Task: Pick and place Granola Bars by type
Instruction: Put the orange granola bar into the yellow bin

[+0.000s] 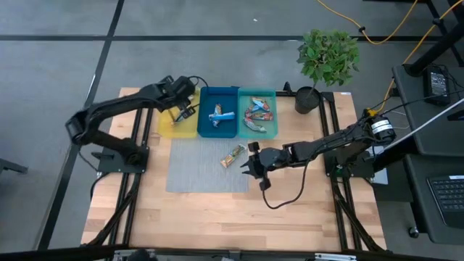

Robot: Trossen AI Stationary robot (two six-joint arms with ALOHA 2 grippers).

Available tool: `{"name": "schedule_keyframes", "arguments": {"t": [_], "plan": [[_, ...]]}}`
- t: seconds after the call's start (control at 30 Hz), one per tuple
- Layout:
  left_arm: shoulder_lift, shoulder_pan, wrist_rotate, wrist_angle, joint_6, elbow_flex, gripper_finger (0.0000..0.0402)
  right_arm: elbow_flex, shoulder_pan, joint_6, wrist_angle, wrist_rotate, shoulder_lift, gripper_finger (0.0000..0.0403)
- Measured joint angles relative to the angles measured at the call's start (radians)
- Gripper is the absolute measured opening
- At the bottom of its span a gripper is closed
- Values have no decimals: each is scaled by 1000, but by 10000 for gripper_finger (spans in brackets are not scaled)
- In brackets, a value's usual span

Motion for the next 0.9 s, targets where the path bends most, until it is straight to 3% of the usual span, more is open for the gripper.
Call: {"name": "schedule_keyframes", "arguments": {"t": [0.27,0.4,0.7,0.9], "plan": [[-215,-134,149,37,-113,65,157,0,-37,-85,-48,148,0,246],[-270,-191,176,64,-138,87,155,0,-92,-138,-45,99,5,301],[-309,-269,147,113,-146,121,154,83,-216,-189,-74,-28,140,310],[-309,-288,143,148,-138,121,157,232,-237,-199,-239,-62,266,288]]}}
